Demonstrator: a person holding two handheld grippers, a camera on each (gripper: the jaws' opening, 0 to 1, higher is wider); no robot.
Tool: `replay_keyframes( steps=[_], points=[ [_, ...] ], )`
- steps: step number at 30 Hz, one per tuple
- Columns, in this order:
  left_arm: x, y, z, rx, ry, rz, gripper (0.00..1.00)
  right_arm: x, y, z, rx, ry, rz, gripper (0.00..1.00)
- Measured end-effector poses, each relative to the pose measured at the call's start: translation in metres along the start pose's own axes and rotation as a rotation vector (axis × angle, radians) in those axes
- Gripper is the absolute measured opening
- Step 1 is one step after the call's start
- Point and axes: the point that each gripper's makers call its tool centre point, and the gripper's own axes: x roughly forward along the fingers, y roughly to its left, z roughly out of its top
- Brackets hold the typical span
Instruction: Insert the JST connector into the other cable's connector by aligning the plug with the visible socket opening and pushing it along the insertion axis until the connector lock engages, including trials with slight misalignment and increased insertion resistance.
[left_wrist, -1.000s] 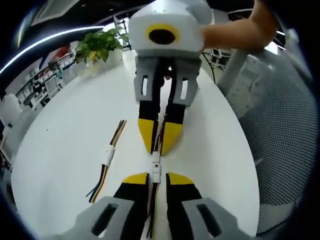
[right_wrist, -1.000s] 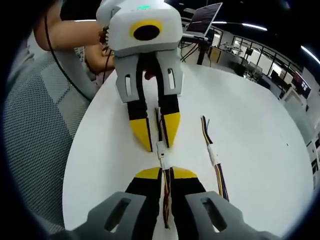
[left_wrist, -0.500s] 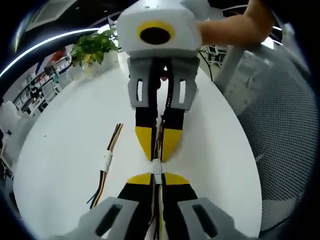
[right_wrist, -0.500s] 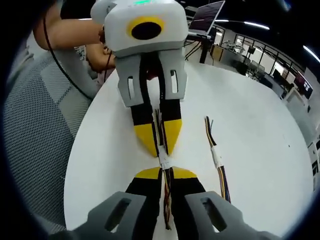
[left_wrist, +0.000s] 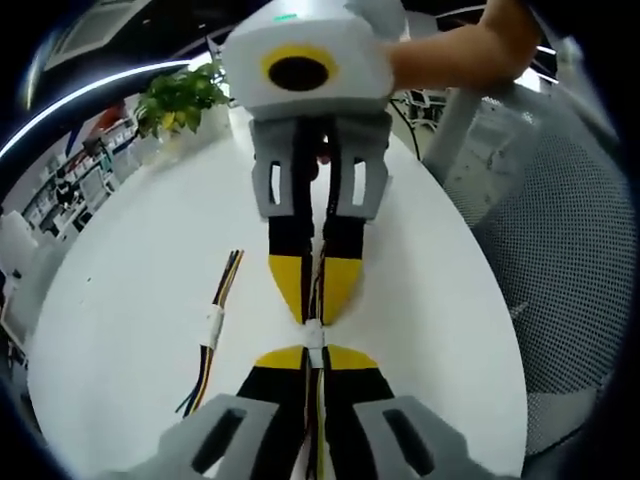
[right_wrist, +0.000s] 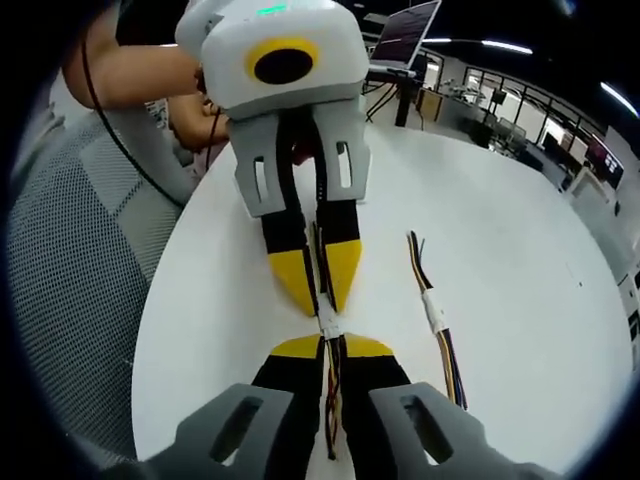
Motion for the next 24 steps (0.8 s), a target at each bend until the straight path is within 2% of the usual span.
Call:
replay_keyframes(
  steps=[16,24],
  points=[
    [-0.0007,-0.0016,-0.0003,0.001,-0.003,-0.002,0.0,0.0008,-0.0001,0.0007,0.073,-0.036,0.009,0.02],
    [-0.0004,0.0003,0.0004,0.014,0.006,0.007,0.0,-0.0005,-0.0017,0.0014,0.054,-0.044,0.0,0.02]
  ],
)
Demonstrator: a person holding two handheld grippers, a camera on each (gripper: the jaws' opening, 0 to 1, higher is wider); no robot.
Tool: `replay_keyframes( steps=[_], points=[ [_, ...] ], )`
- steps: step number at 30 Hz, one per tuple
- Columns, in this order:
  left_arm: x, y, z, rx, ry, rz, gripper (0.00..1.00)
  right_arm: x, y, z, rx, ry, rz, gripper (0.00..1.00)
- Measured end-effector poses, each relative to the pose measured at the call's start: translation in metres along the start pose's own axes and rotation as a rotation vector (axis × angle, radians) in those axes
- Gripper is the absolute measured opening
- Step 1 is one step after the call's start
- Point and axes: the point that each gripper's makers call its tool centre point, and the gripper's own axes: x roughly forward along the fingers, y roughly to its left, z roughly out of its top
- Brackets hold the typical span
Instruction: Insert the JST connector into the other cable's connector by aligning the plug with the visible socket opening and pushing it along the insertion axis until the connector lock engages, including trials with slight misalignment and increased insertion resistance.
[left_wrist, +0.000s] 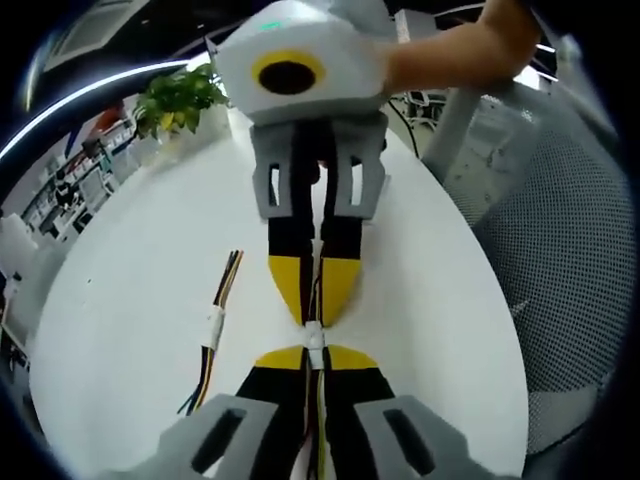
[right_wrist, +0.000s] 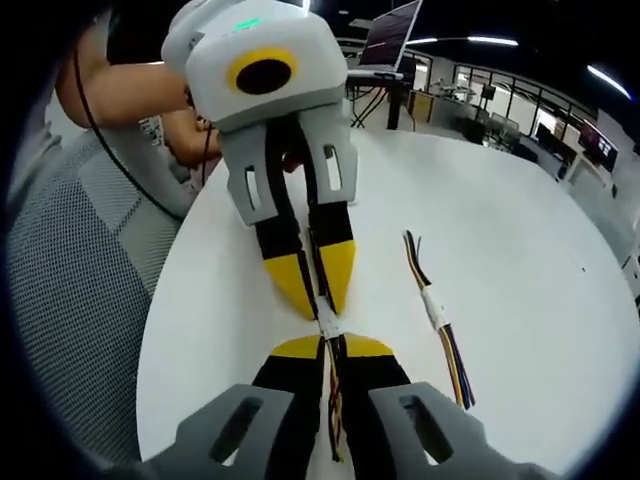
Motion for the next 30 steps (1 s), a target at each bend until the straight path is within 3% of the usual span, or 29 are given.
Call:
replay_keyframes(
  steps=[9,16,22,26,30],
  points=[
    [-0.007,0.029,0.011,-0.016,-0.047,0.111,0.0,-0.015,-0.024,0.015,0.0,-0.075,-0.087,0.03],
    [0.001,0.038,0.008,-0.022,-0.03,0.151,0.0,-0.01,-0.034,0.01,-0.019,-0.082,-0.121,0.03],
    [0.003,0.045,0.008,-0.08,-0.061,0.179,0.0,-0.007,-0.041,0.008,-0.024,-0.107,-0.136,0.03],
    [0.003,0.048,0.004,-0.094,-0.052,0.195,0.08,-0.006,-0.042,0.005,-0.034,-0.106,-0.136,0.03],
    [0.0,0.05,0.0,-0.123,-0.056,0.199,0.09,-0.006,-0.045,0.003,-0.043,-0.104,-0.139,0.03]
  ],
)
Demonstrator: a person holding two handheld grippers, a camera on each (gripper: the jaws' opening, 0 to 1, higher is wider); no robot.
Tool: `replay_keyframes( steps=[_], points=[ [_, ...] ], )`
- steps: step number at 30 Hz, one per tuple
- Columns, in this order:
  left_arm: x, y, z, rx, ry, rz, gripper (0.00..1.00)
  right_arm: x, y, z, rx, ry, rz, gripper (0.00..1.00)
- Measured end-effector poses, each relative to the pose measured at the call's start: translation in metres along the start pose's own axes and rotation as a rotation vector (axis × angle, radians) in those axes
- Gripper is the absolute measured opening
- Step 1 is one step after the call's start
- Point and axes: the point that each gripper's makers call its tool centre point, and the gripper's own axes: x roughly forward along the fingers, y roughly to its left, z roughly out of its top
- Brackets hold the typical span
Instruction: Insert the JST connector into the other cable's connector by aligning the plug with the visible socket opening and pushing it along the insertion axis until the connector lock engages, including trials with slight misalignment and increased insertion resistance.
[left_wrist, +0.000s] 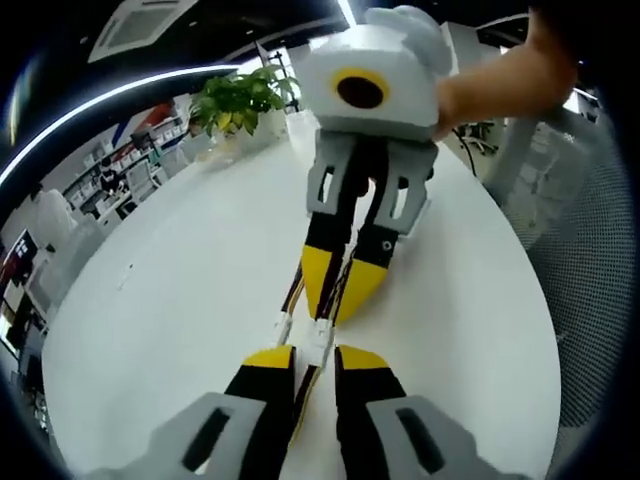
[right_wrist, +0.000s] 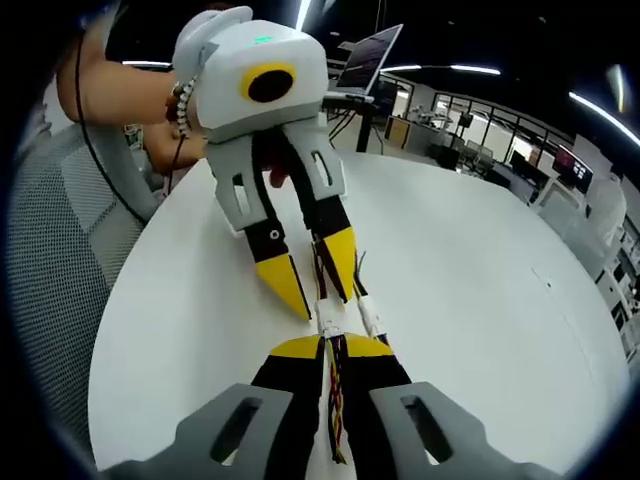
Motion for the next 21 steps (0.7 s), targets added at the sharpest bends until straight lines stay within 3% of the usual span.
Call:
replay_keyframes(
  steps=[6,21],
  points=[
    [0.0004,0.0004,-0.009,-0.044,0.019,-0.001,0.09,0.0009,-0.0027,-0.0013,-0.005,-0.006,-0.007,0.03],
    [0.0011,0.0008,-0.0093,-0.114,-0.002,0.001,0.08,0.0041,-0.0032,-0.0045,-0.006,-0.002,-0.011,0.04]
  ],
)
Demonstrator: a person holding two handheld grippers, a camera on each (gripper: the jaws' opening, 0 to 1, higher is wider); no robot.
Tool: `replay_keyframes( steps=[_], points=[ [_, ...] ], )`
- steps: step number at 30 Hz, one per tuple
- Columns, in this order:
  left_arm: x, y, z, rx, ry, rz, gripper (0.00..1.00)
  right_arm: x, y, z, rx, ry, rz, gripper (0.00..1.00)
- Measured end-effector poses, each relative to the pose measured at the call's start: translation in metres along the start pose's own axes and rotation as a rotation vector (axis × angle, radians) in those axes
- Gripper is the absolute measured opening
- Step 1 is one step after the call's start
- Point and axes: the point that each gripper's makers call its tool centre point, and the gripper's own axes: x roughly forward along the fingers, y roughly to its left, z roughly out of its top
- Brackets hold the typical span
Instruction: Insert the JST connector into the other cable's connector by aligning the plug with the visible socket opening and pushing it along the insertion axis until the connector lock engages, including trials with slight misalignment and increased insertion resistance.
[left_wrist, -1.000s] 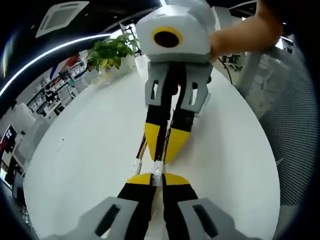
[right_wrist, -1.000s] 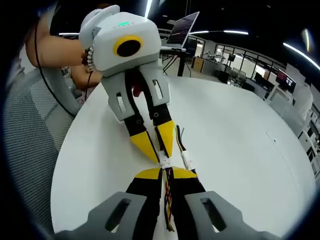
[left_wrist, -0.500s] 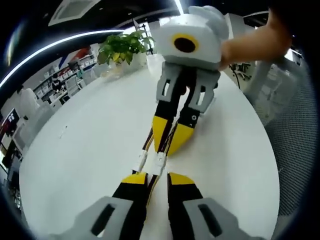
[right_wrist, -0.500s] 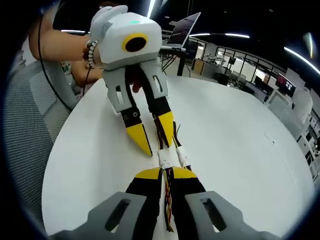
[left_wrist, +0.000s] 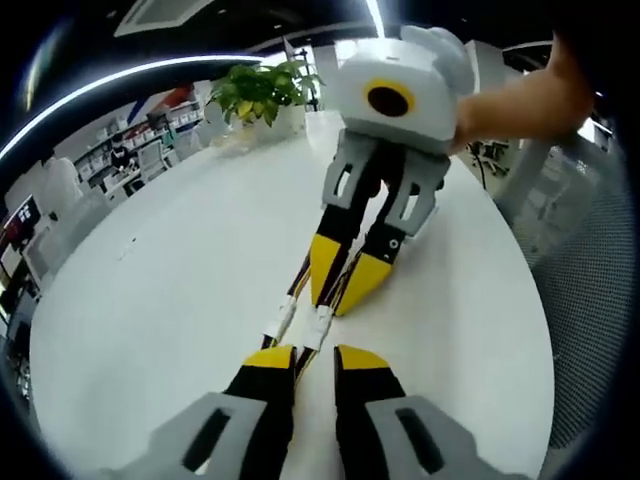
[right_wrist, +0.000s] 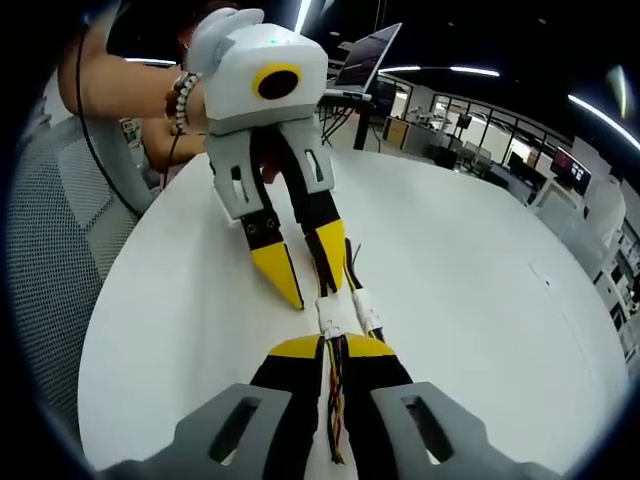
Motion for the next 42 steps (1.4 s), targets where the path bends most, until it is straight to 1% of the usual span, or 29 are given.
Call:
replay_keyframes(
  steps=[5,8,10,14,16,19,21,23,24,25,27,29,31,33,35,38,39,40,42],
  points=[
    [0.0,0.0,0.0,-0.017,-0.005,-0.001,0.08,-0.001,-0.001,-0.001,0.011,0.003,-0.003,0.05],
    [0.0,0.0,0.0,-0.03,-0.009,-0.002,0.08,-0.001,-0.001,-0.001,0.02,0.004,-0.005,0.08],
    [0.0,0.0,0.0,-0.028,-0.009,-0.001,0.08,-0.002,-0.001,0.0,0.018,0.003,-0.007,0.08],
    [-0.001,0.0,0.001,-0.02,-0.005,0.002,0.09,-0.006,-0.003,0.006,0.027,-0.011,-0.015,0.07],
    [-0.003,0.002,0.006,-0.03,-0.026,0.009,0.1,-0.008,-0.004,0.009,0.033,-0.019,-0.021,0.07],
    [-0.006,0.006,0.018,-0.078,-0.083,0.023,0.14,-0.012,-0.007,0.013,0.058,-0.031,-0.042,0.11],
    [-0.008,0.005,0.024,-0.114,-0.113,0.013,0.15,-0.015,-0.01,0.014,0.102,-0.032,-0.064,0.16],
    [-0.011,0.002,0.03,-0.156,-0.146,0.001,0.19,-0.018,-0.011,0.017,0.113,-0.044,-0.069,0.21],
    [-0.012,0.004,0.031,-0.154,-0.143,0.008,0.21,-0.02,-0.012,0.018,0.117,-0.048,-0.076,0.21],
    [-0.012,0.005,0.033,-0.159,-0.151,0.021,0.24,-0.022,-0.013,0.02,0.122,-0.052,-0.082,0.21],
    [-0.014,0.006,0.038,-0.172,-0.169,0.025,0.27,-0.026,-0.015,0.024,0.127,-0.063,-0.098,0.23],
    [-0.015,0.007,0.04,-0.181,-0.181,0.034,0.29,-0.03,-0.016,0.03,0.157,-0.085,-0.106,0.25],
    [-0.014,0.007,0.04,-0.18,-0.171,0.054,0.33,-0.034,-0.018,0.031,0.183,-0.08,-0.119,0.27],
    [-0.014,0.006,0.041,-0.179,-0.166,0.06,0.37,-0.036,-0.02,0.033,0.193,-0.082,-0.139,0.3],
    [-0.017,0.007,0.045,-0.193,-0.177,0.071,0.42,-0.039,-0.021,0.036,0.202,-0.087,-0.15,0.34],
    [-0.021,0.012,0.051,-0.239,-0.197,0.099,0.54,-0.044,-0.025,0.043,0.229,-0.1,-0.176,0.39],
    [-0.023,0.015,0.053,-0.245,-0.205,0.116,0.61,-0.045,-0.025,0.044,0.229,-0.104,-0.181,0.4],
    [-0.026,0.016,0.055,-0.249,-0.21,0.124,0.66,-0.049,-0.027,0.047,0.226,-0.114,-0.195,0.42],
    [-0.03,0.019,0.058,-0.259,-0.216,0.139,0.72,-0.053,-0.03,0.051,0.229,-0.125,-0.215,0.45]
  ],
)
